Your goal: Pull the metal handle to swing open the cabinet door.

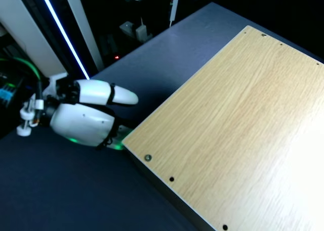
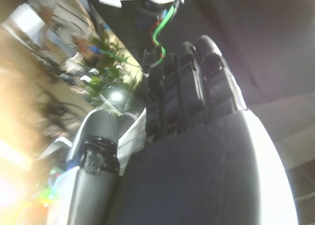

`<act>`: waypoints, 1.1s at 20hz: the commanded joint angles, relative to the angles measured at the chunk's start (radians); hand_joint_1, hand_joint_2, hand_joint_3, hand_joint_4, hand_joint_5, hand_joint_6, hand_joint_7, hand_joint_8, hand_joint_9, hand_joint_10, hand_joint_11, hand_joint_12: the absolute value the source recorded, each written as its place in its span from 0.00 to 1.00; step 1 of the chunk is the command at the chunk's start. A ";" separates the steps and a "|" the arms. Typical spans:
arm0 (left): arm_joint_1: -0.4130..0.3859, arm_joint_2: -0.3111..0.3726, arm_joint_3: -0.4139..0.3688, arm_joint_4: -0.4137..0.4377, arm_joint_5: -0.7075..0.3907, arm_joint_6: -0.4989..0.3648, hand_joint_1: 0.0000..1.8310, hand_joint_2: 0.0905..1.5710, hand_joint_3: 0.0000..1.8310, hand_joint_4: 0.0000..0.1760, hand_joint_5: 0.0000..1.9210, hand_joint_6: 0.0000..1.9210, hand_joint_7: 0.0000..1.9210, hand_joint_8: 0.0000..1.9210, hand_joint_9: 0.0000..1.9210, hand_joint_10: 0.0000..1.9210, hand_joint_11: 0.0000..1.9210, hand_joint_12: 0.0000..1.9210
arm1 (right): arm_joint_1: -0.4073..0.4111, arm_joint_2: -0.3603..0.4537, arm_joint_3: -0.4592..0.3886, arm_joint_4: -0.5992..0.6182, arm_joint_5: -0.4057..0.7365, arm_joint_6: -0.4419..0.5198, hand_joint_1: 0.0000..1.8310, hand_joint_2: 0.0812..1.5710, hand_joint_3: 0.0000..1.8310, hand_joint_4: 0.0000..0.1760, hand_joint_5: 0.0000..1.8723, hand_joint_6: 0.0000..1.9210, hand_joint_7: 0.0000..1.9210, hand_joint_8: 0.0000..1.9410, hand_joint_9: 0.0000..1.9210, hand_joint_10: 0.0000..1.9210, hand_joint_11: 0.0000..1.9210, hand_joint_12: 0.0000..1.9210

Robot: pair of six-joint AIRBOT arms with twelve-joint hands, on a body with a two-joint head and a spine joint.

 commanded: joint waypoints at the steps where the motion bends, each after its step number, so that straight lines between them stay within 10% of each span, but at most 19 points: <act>1: -0.009 0.009 0.006 -0.105 -0.103 0.022 0.00 1.00 0.03 0.00 0.13 0.00 0.14 0.00 0.13 0.00 0.00 0.32 | 0.003 0.007 -0.008 -0.005 0.098 0.007 0.00 1.00 0.07 0.00 0.00 0.00 0.00 0.00 0.00 0.00 0.00 0.06; 12: 0.040 -0.051 0.235 -0.088 -0.071 0.202 0.00 1.00 0.03 0.00 0.12 0.00 0.13 0.00 0.12 0.00 0.00 0.30 | -0.034 0.053 -0.068 -0.045 0.098 0.007 0.00 1.00 0.07 0.00 0.01 0.00 0.01 0.00 0.01 0.00 0.00 0.07; 22: 0.064 -0.086 0.430 -0.069 -0.102 0.169 0.00 1.00 0.04 0.00 0.12 0.00 0.13 0.00 0.12 0.00 0.00 0.30 | -0.060 0.096 -0.107 -0.084 0.098 0.007 0.00 1.00 0.06 0.00 0.01 0.00 0.01 0.00 0.01 0.00 0.00 0.08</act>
